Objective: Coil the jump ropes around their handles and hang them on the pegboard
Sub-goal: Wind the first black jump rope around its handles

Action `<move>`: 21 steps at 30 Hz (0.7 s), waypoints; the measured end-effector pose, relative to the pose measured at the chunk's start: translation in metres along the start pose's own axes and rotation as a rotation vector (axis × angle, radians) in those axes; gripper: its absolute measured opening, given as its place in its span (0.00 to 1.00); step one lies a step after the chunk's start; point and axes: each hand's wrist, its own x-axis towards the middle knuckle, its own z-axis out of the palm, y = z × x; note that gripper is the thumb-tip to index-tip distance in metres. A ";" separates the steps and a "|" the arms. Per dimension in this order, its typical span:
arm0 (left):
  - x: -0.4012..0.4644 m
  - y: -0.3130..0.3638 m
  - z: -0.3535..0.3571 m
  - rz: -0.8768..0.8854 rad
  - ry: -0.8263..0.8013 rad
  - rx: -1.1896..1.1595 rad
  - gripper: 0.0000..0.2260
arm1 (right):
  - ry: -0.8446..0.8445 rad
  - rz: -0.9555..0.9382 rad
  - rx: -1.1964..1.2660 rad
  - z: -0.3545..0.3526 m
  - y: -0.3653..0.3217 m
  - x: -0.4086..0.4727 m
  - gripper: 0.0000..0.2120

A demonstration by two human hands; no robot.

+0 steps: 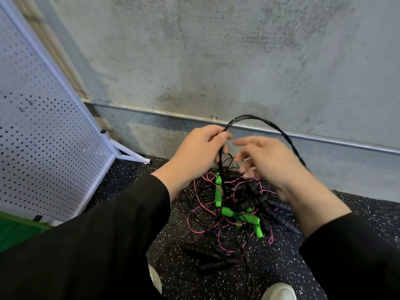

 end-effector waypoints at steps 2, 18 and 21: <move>0.001 0.001 0.000 -0.006 0.042 -0.085 0.10 | -0.119 -0.014 -0.260 0.008 0.009 -0.004 0.11; 0.000 -0.002 0.001 -0.208 -0.301 0.142 0.10 | 0.133 -0.183 0.047 0.006 0.004 0.009 0.10; 0.001 -0.009 0.003 -0.114 -0.369 0.324 0.07 | 0.160 -0.192 0.230 0.000 -0.005 0.007 0.10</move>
